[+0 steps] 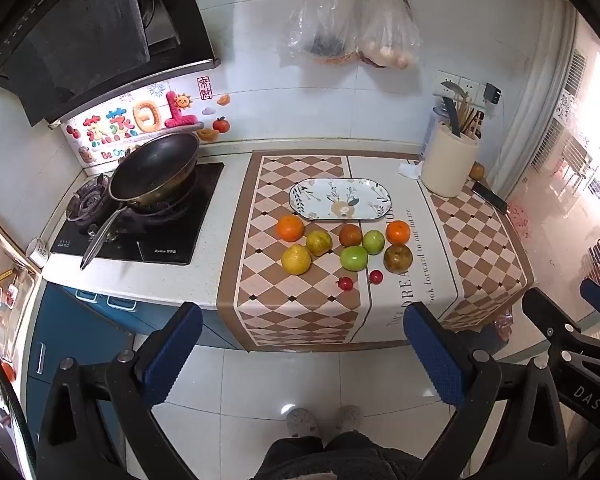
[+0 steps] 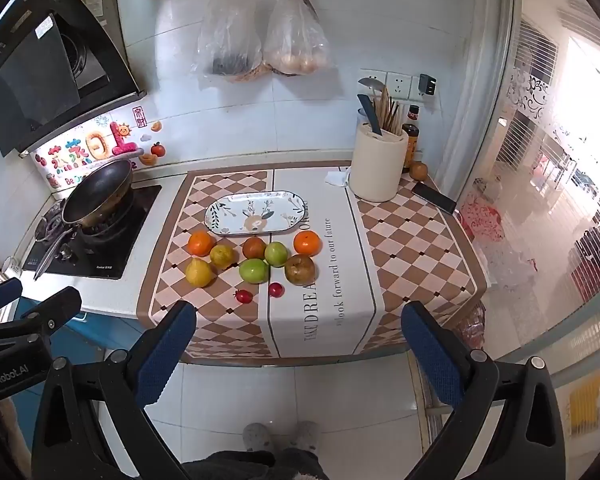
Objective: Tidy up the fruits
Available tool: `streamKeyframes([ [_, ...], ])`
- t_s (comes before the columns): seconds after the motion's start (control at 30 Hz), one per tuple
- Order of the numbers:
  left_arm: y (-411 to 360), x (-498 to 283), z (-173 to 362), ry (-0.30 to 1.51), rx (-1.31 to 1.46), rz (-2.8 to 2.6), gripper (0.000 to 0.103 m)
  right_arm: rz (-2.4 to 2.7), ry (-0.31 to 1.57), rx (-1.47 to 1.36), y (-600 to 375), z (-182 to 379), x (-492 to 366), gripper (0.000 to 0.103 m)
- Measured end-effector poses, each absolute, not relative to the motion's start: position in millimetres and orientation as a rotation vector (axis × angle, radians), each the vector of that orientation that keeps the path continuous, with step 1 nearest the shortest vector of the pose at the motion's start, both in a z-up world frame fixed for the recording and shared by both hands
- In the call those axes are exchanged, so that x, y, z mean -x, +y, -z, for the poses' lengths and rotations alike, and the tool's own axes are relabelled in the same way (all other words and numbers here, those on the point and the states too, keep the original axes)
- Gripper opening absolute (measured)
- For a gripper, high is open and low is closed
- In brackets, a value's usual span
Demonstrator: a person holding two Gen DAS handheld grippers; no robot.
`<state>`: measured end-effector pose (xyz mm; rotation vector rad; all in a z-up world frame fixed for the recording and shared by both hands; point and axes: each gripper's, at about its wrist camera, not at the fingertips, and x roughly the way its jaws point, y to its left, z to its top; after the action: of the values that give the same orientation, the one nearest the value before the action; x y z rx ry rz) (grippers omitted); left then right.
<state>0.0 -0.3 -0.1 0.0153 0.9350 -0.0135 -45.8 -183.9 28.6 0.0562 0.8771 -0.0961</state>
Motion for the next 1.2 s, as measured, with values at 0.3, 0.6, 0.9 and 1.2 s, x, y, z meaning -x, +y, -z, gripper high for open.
streamKeyframes([
  [0.3, 1, 0, 0, 0.931, -0.005, 0.018, 0.103, 0.094, 0.871, -0.051, -187, -31, 48, 0.103],
  [0.6, -4, 0, -5, 0.929, -0.009, 0.018, 0.103, 0.102, 0.866, -0.058, -190, -32, 54, 0.103],
  [0.9, -11, 6, -14, 0.919, -0.011, 0.014, 0.103, 0.094, 0.868, -0.062, -192, -33, 55, 0.103],
  [1.2, -10, 7, -17, 0.917, -0.009, 0.018, 0.103, 0.081, 0.867, -0.075, -193, -35, 57, 0.103],
])
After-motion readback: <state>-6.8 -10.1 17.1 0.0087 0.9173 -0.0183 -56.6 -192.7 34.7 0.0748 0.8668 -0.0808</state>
